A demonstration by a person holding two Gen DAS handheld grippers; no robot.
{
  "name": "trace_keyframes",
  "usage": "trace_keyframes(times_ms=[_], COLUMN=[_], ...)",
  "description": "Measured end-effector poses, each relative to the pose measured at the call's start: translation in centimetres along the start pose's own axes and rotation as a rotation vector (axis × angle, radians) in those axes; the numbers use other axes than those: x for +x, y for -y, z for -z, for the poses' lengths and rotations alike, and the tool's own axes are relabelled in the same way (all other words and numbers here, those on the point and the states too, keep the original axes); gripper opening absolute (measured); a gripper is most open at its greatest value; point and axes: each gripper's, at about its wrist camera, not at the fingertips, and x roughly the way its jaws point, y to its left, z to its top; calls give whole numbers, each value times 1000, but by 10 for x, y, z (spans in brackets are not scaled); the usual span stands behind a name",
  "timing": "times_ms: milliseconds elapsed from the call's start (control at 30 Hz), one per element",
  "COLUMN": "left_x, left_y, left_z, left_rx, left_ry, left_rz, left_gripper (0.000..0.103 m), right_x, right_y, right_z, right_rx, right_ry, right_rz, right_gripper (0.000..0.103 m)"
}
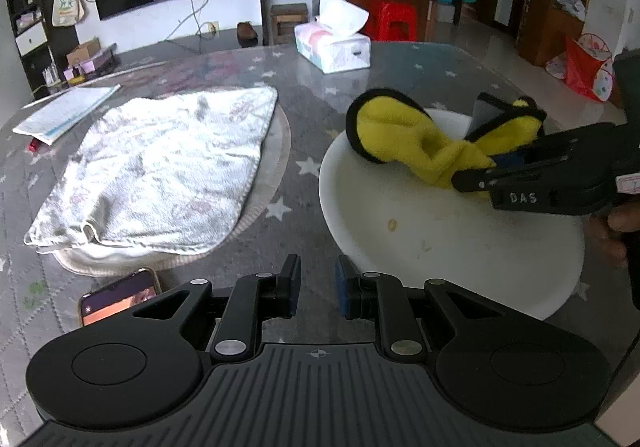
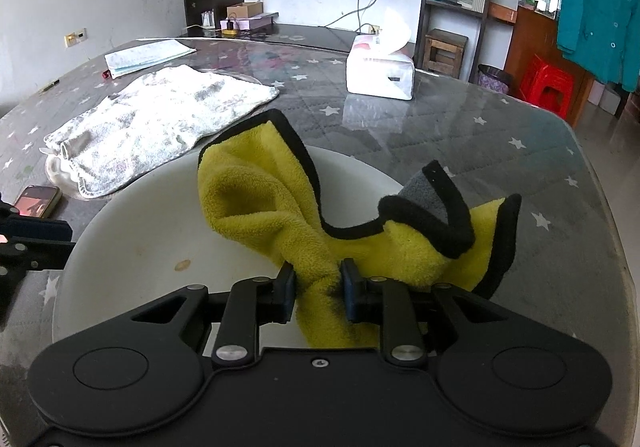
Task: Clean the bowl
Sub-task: 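Rub the yellow cloth across the bowl bottom with the right gripper, then wipe the yellow cloth along the bowl wall with the right gripper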
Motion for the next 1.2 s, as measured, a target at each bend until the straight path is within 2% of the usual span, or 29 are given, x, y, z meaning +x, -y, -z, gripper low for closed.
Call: trace_keyframes(times_ms=[133,400,800,1200], left_x=[-6,8,27,29], left_y=[3,10,11,17], left_z=[-2,-7,-2,0], left_rx=[-13,-38,-97,-64], left_ry=[15,-5,-45,-36], left_rz=[33,43,53,43], left_gripper=[19,19,24,25], right_x=[1,1,9,26], right_y=[1,2,-1,-14], right_z=[0,0,-7,-23], right_rx=[1,-1,-20,-40], right_ry=[0,1,6,15], right_rz=[-5,-8,-4,-35], right_gripper=[26,26,26,26])
